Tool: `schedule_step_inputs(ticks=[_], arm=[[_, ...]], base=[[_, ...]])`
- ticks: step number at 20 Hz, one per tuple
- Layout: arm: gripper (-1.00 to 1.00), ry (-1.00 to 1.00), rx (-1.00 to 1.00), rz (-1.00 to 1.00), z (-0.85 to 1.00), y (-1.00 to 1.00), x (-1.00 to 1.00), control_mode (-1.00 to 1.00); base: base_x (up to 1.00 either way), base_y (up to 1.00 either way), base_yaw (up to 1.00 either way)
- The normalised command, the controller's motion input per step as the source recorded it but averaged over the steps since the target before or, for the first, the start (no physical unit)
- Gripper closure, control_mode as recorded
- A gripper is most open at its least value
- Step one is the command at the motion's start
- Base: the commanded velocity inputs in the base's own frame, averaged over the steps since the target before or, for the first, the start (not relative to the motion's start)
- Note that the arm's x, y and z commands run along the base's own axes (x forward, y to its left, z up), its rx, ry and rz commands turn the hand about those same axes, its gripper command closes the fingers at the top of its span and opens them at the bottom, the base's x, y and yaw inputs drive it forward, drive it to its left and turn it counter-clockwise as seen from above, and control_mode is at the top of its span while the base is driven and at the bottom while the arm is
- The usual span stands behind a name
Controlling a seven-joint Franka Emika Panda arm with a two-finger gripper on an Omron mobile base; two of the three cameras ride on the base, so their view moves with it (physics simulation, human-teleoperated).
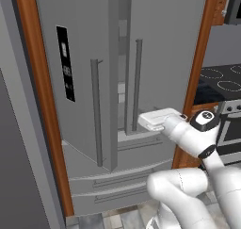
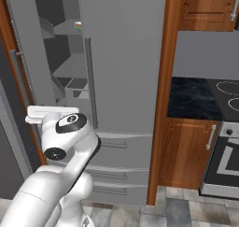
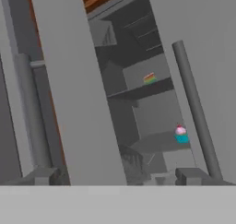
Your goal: Take the cake and cupcake from the fridge and place them on the empty tray on the dining counter.
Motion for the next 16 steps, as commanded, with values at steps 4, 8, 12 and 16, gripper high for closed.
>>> schedule_step_inputs(ticks=[4,8,12,16], arm=[[-1.00,0.51,0.06,0.30,0.94,-0.43,-0.43,-1.00],[-1.00,0.31,0.11,0.22,0.51,-0.34,-0.27,-1.00],[1.00,-0.01,0.01,0.02,0.00,-0.02,-0.20,-1.00],[1.00,0.15,0.17,0.13,0.24,-0.19,-0.07,-1.00]], base=[[0.00,0.00,0.00],[0.00,0.00,0.00],[0.00,0.00,0.00],[0.00,0.00,0.00]])
